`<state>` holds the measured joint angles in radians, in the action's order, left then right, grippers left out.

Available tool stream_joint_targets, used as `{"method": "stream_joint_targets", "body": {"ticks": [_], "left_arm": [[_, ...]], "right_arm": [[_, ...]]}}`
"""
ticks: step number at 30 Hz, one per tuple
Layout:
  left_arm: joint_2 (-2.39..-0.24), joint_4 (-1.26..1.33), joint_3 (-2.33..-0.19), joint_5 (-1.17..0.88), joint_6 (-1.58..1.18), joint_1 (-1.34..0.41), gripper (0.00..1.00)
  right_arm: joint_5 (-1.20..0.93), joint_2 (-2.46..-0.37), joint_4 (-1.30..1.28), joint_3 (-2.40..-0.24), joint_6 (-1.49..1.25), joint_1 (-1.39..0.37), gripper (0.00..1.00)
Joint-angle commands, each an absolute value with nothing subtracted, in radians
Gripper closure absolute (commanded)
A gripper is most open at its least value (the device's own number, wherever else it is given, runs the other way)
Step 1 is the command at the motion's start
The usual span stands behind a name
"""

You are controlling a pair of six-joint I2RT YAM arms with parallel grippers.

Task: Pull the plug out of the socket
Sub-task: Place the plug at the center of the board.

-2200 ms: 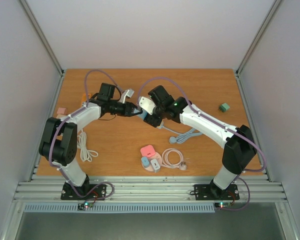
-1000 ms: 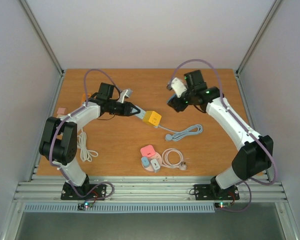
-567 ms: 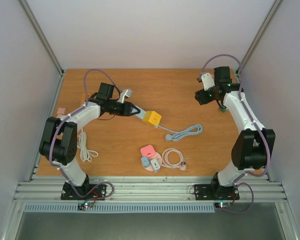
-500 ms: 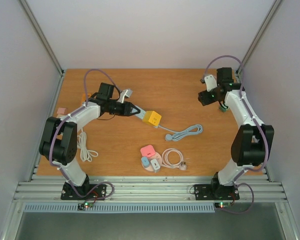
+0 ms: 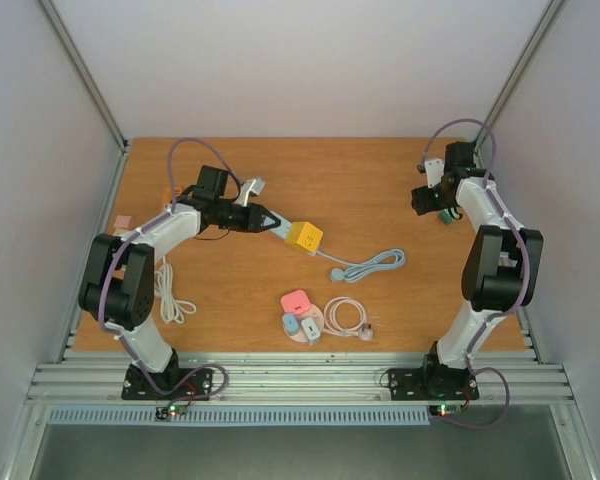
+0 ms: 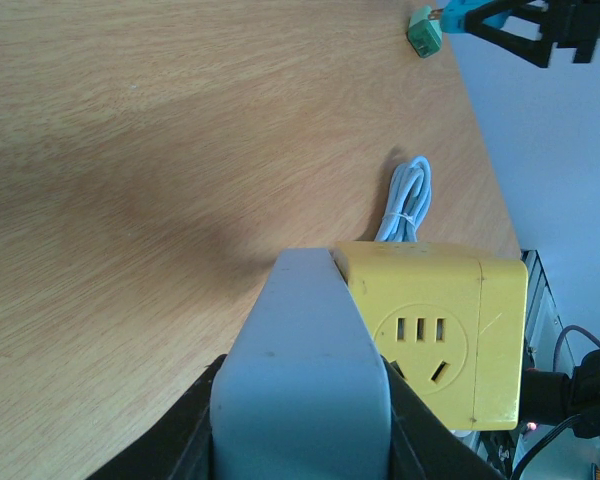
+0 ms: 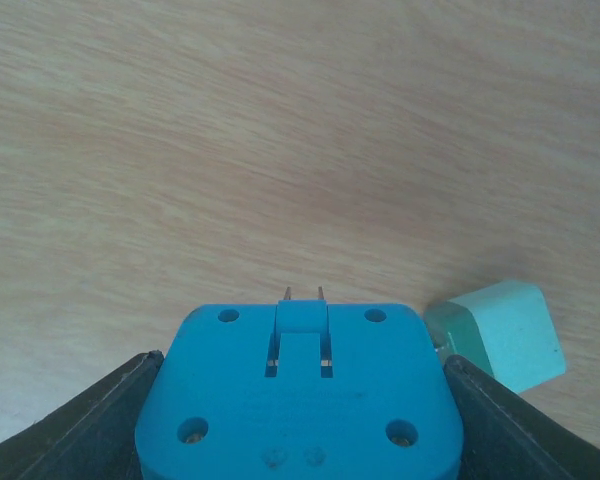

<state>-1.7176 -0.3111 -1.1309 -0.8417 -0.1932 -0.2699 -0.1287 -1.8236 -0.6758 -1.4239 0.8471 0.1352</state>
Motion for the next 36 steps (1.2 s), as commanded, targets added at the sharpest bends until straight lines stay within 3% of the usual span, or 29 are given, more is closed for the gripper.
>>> {"method": "stream_joint_targets", "body": {"ticks": [1, 15, 18, 27, 29, 36], "left_arm": [[-1.729, -0.28, -1.143, -0.867, -0.179, -0.265, 1.0], [-1.736, -0.279, -1.143, -0.869, -0.178, -0.264, 0.99], [-1.739, -0.279, -1.143, -0.871, -0.178, -0.264, 1.0], [-1.749, -0.279, -1.146, -0.87, -0.18, -0.264, 1.0], [-1.75, -0.279, -1.146, -0.871, -0.182, -0.264, 1.0], [-1.75, -0.279, -1.146, -0.876, -0.182, -0.265, 0.99]], "right_arm": [[-0.116, -1.887, -0.615, -1.465, 0.794, 0.176, 0.47], [-0.091, -2.041, -0.565, -1.555, 0.713, 0.179, 0.45], [-0.088, -2.059, -0.564, -1.558, 0.707, 0.179, 0.4], [-0.116, -2.04, -0.593, -1.54, 0.707, 0.179, 0.14], [-0.129, -2.028, -0.609, -1.54, 0.705, 0.179, 0.03], [-0.172, -1.935, -0.631, -1.516, 0.689, 0.178, 0.02]]}}
